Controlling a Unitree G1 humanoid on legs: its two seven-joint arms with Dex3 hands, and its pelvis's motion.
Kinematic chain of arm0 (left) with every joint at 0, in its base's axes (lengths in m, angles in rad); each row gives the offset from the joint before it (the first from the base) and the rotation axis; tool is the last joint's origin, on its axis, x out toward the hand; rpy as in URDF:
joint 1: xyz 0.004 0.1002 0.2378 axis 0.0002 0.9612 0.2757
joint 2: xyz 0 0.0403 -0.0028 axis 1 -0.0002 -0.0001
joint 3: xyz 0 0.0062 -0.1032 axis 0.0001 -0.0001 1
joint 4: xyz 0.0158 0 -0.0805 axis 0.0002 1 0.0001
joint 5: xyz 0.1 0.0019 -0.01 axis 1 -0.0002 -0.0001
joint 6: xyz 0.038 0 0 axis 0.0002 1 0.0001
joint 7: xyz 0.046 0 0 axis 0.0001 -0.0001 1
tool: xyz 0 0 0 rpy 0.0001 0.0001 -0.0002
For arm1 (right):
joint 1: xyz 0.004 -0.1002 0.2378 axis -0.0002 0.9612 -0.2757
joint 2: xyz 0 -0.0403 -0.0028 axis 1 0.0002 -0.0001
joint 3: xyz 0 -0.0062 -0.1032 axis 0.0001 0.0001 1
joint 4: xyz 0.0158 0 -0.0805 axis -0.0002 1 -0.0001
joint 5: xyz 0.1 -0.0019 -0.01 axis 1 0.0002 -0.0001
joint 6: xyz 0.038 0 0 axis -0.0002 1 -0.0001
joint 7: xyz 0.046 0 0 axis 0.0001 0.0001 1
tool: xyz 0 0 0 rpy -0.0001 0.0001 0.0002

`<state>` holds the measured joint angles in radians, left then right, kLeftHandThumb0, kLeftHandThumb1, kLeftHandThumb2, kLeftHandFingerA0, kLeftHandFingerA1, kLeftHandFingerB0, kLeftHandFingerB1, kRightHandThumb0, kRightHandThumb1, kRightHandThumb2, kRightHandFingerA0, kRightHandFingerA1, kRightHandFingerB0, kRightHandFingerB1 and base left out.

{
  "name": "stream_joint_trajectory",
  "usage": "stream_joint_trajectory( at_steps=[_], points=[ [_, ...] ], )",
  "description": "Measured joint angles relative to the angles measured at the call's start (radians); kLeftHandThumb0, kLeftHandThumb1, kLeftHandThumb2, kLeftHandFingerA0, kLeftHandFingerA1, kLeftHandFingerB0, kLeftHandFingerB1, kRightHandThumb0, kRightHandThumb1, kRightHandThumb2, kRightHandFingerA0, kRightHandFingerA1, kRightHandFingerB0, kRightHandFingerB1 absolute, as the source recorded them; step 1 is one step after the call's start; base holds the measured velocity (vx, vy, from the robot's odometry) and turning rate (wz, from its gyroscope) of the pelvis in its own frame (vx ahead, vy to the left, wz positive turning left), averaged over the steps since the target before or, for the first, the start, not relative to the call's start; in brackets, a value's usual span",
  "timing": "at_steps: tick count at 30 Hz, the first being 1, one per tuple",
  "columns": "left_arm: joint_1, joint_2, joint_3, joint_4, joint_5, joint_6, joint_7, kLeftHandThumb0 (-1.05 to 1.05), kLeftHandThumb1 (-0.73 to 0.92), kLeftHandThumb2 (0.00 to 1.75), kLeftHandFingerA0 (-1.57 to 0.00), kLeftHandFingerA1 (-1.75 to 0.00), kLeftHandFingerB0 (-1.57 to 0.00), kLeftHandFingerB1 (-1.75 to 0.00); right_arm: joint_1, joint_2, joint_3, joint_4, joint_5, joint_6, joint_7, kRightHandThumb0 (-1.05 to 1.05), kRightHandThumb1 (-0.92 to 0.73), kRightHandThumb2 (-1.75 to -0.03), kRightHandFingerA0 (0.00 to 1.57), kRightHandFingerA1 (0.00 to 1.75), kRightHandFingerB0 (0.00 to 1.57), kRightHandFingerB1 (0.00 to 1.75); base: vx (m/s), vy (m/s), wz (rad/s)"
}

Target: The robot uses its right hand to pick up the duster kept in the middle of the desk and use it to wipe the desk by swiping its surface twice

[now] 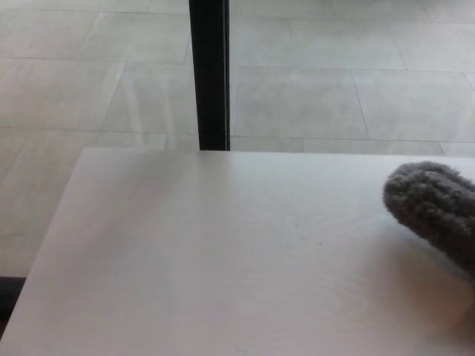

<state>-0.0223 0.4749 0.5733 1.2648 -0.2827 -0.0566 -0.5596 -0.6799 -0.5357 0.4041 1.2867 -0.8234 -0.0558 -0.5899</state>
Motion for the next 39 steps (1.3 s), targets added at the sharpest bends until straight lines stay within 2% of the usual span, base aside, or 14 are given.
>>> stream_joint_trajectory(
  at_steps=[4, 5, 16, 17, 18, 19, 20, 23, 24, 30, 31, 32, 37, 39],
  points=[
    [0.008, 0.0, 0.003, -0.001, -0.007, 0.0, -0.007, -0.45, 0.66, 0.64, -0.38, -0.6, -0.39, -0.44, 0.04, -0.062, -0.054, 0.02, 0.036, 0.045, 0.059, -0.38, -0.69, -0.65, 0.91, 1.46, 0.8, 0.91, 0.0, 0.0, 0.0],
    [0.009, 0.0, 0.005, -0.002, -0.01, 0.0, -0.009, -0.46, 0.68, 0.62, -0.39, -0.6, -0.39, -0.43, 0.045, -0.07, -0.057, 0.022, 0.041, 0.056, 0.072, -0.39, -0.72, -0.67, 0.9, 1.54, 0.79, 1.07, 0.0, 0.0, 0.0],
    [0.0, 0.003, 0.005, -0.006, -0.02, 0.0, -0.02, -0.46, 0.65, 0.64, -0.39, -0.6, -0.39, -0.43, 0.024, -0.058, 0.072, 0.005, 0.031, 0.146, 0.165, -0.45, -0.66, -0.65, 0.83, 1.66, 0.77, 1.02, 0.0, 0.0, 0.0],
    [-0.004, 0.003, 0.005, -0.006, -0.02, 0.0, -0.02, -0.46, 0.64, 0.65, -0.38, -0.61, -0.38, -0.44, 0.016, -0.051, 0.102, 0.0, 0.02, 0.149, 0.166, -0.49, -0.51, -0.95, 1.17, 1.36, 0.8, 1.11, 0.0, 0.0, 0.0],
    [-0.006, 0.004, 0.005, -0.006, -0.02, 0.0, -0.02, -0.46, 0.65, 0.66, -0.38, -0.62, -0.39, -0.44, 0.009, -0.045, 0.128, -0.003, 0.011, 0.153, 0.164, -0.55, -0.54, -0.96, 1.19, 1.4, 0.81, 1.16, 0.0, 0.0, 0.0],
    [-0.007, 0.005, 0.005, -0.006, -0.021, 0.0, -0.021, -0.48, 0.66, 0.64, -0.41, -0.61, -0.41, -0.43, 0.002, -0.037, 0.157, -0.007, -0.001, 0.157, 0.161, -0.54, -0.74, -0.62, 0.88, 1.75, 0.68, 1.54, 0.0, 0.0, 0.0],
    [-0.007, 0.006, 0.004, -0.007, -0.021, 0.0, -0.021, -0.47, 0.65, 0.64, -0.41, -0.61, -0.4, -0.44, -0.003, -0.029, 0.179, -0.011, -0.01, 0.159, 0.158, -0.49, -0.76, -0.62, 0.86, 1.75, 0.69, 1.23, 0.0, 0.0, 0.0],
    [-0.008, 0.008, 0.001, -0.007, -0.02, -0.001, -0.021, -0.47, 0.66, 0.62, -0.42, -0.6, -0.42, -0.43, -0.018, -0.007, 0.239, -0.035, -0.033, 0.161, 0.156, -0.41, -0.84, -0.64, 0.84, 1.75, 0.74, 1.2, 0.0, 0.0, 0.0],
    [-0.009, 0.008, 0.001, -0.007, -0.02, -0.001, -0.021, -0.47, 0.67, 0.64, -0.41, -0.6, -0.41, -0.43, -0.026, 0.001, 0.271, -0.044, -0.046, 0.162, 0.154, -0.43, -0.56, -1.0, 1.13, 1.32, 0.8, 1.06, 0.0, 0.0, 0.0],
    [-0.012, 0.011, 0.001, -0.007, -0.02, -0.001, -0.022, -0.44, 0.67, 0.68, -0.39, -0.6, -0.39, -0.44, -0.058, 0.052, 0.413, -0.071, -0.117, 0.213, 0.163, -0.46, -0.56, -0.98, 1.14, 1.35, 0.78, 1.09, 0.0, 0.0, 0.0],
    [-0.014, 0.011, 0.0, -0.007, -0.02, -0.001, -0.022, -0.44, 0.67, 0.69, -0.37, -0.6, -0.38, -0.45, -0.062, 0.062, 0.429, -0.073, -0.125, 0.225, 0.166, -0.4, -0.71, -0.64, 0.83, 1.71, 0.75, 1.04, 0.0, 0.0, 0.0],
    [-0.015, 0.012, 0.0, -0.008, -0.02, -0.002, -0.023, -0.44, 0.66, 0.67, -0.37, -0.6, -0.38, -0.45, -0.066, 0.071, 0.444, -0.075, -0.133, 0.238, 0.171, -0.41, -0.7, -0.63, 0.84, 1.73, 0.76, 1.11, 0.0, 0.0, 0.0],
    [-0.015, 0.021, -0.003, -0.009, -0.02, -0.005, -0.027, -0.48, 0.65, 0.68, -0.37, -0.57, -0.38, -0.44, -0.073, 0.114, 0.507, -0.078, -0.167, 0.295, 0.194, -0.47, -0.68, -0.6, 0.86, 1.74, 0.76, 0.95, 0.0, 0.0, 0.0],
    [-0.016, 0.024, -0.003, -0.01, -0.02, -0.007, -0.027, -0.46, 0.65, 0.66, -0.37, -0.59, -0.38, -0.43, -0.072, 0.132, 0.522, -0.089, -0.177, 0.317, 0.199, -0.48, -0.79, -0.63, 0.88, 1.72, 0.73, 1.01, 0.0, 0.0, 0.0]
  ],
)
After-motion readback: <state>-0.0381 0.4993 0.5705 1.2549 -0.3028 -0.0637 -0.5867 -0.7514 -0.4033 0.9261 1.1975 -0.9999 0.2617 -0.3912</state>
